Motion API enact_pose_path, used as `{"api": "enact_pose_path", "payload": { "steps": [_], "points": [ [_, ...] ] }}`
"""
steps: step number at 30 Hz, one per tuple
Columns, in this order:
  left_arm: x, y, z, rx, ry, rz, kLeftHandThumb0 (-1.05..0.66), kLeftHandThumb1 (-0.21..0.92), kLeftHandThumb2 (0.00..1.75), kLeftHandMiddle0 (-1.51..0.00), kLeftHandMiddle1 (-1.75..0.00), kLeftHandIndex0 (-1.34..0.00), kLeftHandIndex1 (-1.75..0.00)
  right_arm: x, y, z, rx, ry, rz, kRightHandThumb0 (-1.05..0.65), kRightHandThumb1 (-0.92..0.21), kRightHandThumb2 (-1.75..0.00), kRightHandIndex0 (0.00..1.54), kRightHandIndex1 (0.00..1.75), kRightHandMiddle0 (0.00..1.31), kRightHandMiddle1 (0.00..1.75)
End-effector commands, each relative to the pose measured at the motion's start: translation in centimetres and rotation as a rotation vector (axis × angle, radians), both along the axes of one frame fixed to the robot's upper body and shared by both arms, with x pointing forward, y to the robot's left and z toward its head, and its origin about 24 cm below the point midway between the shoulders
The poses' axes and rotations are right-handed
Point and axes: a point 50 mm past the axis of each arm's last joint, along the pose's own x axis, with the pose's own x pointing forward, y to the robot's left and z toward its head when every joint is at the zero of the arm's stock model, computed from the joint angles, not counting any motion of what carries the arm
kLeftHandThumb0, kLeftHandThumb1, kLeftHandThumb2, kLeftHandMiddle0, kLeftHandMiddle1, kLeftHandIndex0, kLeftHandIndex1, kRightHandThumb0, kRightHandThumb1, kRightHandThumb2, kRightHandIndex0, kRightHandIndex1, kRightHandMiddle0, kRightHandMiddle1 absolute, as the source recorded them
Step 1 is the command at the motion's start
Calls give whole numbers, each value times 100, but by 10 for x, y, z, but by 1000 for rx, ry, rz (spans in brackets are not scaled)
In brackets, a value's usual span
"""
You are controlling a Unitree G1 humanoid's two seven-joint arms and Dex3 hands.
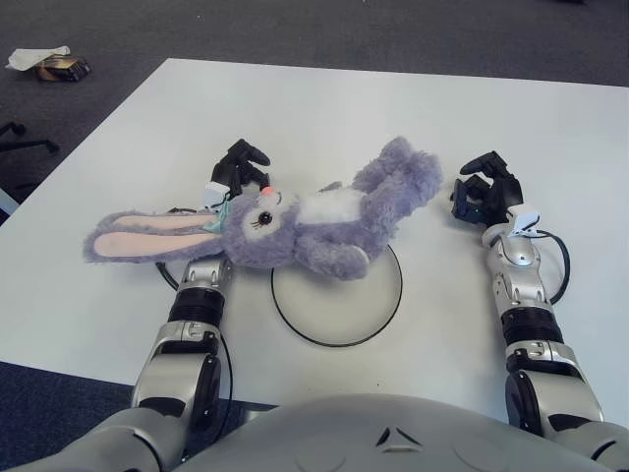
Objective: Put the doll into the plate.
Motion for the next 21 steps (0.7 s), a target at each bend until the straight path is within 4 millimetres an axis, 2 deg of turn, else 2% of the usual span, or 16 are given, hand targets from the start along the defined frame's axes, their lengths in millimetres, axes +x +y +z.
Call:
{"api": "enact_pose_path", "payload": {
  "steps": [1, 21],
  "points": [
    [-22, 2, -37, 8, 143, 11, -1, 22, 144, -57, -175, -56, -175, -30, 11, -48, 85, 169, -21, -1, -33, -127, 67, 160, 38, 175],
    [-22, 1, -37, -4, 144, 18, -1, 23, 142, -56, -175, -55, -175, -31, 9, -48, 91, 186, -24, -1, -32, -128, 67, 161, 38, 175]
  ]
}}
